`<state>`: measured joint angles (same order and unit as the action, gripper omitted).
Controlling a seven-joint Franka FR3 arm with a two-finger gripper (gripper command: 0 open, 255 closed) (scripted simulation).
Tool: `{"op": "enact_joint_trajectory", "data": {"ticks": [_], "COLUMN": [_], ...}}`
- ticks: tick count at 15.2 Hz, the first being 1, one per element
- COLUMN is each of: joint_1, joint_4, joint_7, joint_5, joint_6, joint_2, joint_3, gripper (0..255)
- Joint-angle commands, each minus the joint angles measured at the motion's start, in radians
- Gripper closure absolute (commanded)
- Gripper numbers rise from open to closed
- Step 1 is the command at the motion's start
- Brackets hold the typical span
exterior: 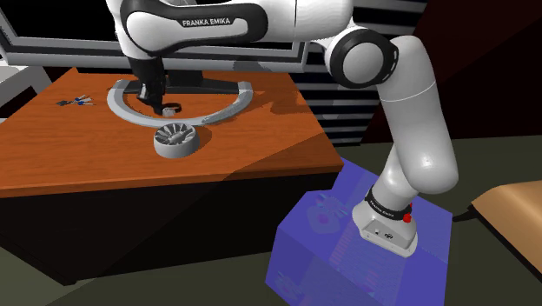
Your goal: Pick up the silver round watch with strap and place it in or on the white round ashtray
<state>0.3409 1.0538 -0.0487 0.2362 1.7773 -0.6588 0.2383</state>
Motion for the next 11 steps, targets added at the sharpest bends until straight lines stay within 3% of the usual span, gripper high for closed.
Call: {"op": "enact_joint_trajectory", "data": {"ticks": [1,11], "joint_1": [-0.002,-0.013], "joint_4": [0.027,0.155], "joint_7": [0.004,0.022], "joint_5": [0.001,0.009], "joint_6": [0.027,0.157], "joint_2": [0.000,-0.005], "joint_3": [0.000,-0.004], "gripper": [255,255]}}
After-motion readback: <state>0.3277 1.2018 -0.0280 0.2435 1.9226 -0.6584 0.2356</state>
